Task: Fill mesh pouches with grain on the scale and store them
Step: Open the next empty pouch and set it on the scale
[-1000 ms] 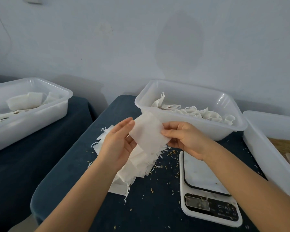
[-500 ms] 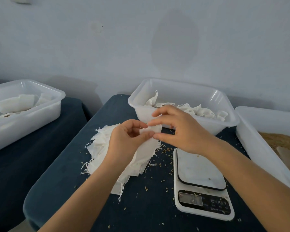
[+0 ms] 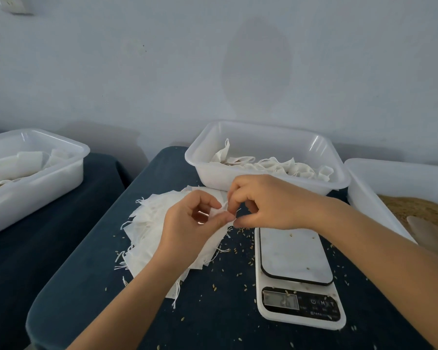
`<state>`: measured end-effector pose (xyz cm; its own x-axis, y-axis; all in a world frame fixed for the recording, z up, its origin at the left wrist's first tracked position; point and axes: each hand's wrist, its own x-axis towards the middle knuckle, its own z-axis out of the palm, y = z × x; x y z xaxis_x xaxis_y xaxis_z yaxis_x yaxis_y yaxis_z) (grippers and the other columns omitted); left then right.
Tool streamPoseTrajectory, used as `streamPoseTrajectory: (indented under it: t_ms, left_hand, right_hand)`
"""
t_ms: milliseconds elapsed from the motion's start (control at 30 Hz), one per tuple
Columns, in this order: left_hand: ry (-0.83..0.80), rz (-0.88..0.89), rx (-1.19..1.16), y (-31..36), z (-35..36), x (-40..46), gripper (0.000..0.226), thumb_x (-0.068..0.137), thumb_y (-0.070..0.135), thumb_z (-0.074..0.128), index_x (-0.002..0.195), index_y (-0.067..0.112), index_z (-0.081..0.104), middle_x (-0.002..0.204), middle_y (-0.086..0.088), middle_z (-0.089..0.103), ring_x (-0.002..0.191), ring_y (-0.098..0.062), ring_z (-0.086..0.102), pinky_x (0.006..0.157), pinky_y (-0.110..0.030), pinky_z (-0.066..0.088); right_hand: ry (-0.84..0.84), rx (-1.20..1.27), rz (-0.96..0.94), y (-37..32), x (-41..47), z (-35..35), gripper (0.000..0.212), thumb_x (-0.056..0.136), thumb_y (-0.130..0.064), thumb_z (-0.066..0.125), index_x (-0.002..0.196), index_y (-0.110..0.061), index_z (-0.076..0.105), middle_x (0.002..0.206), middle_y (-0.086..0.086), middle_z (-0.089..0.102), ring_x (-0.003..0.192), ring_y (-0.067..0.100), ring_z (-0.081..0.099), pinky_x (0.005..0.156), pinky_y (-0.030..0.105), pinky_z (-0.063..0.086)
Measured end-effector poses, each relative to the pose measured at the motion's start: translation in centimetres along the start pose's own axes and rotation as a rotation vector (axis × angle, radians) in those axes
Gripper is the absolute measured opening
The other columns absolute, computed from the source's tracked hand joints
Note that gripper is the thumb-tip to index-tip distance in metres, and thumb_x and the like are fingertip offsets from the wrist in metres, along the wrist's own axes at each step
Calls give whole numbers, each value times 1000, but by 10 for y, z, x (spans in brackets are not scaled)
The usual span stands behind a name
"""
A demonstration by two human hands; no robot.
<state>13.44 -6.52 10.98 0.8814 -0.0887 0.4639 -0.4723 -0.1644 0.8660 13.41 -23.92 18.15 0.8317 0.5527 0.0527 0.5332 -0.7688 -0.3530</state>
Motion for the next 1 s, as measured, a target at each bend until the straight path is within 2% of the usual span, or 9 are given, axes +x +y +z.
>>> streamPoseTrajectory:
  t_ms: [100,167,267,333,433,567,700,833,1000]
  left_hand:
    - [6,110,55,-1,5,-5,24,60,40,77,69,39,55,66,21,58,60,1,50,58,-6,39]
    - [-48,161,26,-2,5,-7,36,59,47,81,82,39,55,79,20,60,72,0,55,67,-9,44]
    - [-296,66,-132,-4,0,-5,86,54,63,78,125,31,43,120,22,53,116,-5,51,91,-15,42]
    - [-453,-64,-259,-1,-1,0,105,53,66,77,138,24,33,134,13,49,127,-8,45,96,-15,40]
    - [-595,-153,-400,3,-1,5,88,60,44,82,133,12,43,125,-3,61,117,-16,56,92,-23,45]
    - [-605,-178,-396,4,10,4,51,69,19,75,115,12,56,103,8,68,99,-6,62,81,-17,47]
    - [-620,-212,-486,6,20,-1,62,62,30,84,113,8,55,97,6,69,93,-9,63,78,-19,48]
    - [-577,-194,-369,4,27,-2,56,63,26,79,115,19,58,106,3,69,104,-16,63,84,-26,49]
    - [-565,-176,-295,7,37,-2,47,68,17,78,112,21,60,106,6,69,101,-10,63,82,-18,48]
  right_hand:
    - [-30,-51,-9,2,-2,0,13,81,-35,72,90,-26,71,104,-23,44,74,-10,46,67,7,32]
    - [15,-87,-28,4,-3,1,14,85,-30,68,91,-18,73,103,-22,44,73,-12,45,69,6,30]
    - [82,-92,-85,4,-9,-2,15,90,-23,64,93,-12,73,100,-19,45,77,-2,44,76,4,29]
    - [107,-87,-145,4,-13,-5,14,89,-22,65,93,-11,73,100,-17,45,81,1,45,78,8,32]
    - [122,-120,-187,5,-19,-7,13,87,-22,67,93,-13,75,100,-15,42,79,2,44,76,14,36]
    - [109,-89,-194,6,-26,-6,6,85,-12,69,86,-12,75,92,-17,50,71,0,47,70,12,37]
    - [-54,-35,-121,6,-31,-7,15,84,-17,67,74,-25,60,72,-18,51,68,0,49,65,13,37]
    - [-150,-54,-37,8,-35,-6,21,87,-27,61,72,-32,48,75,-7,56,66,8,49,61,20,41]
    - [-208,-151,-49,12,-42,-15,37,90,-25,56,77,-57,42,73,-9,52,70,8,49,63,21,38]
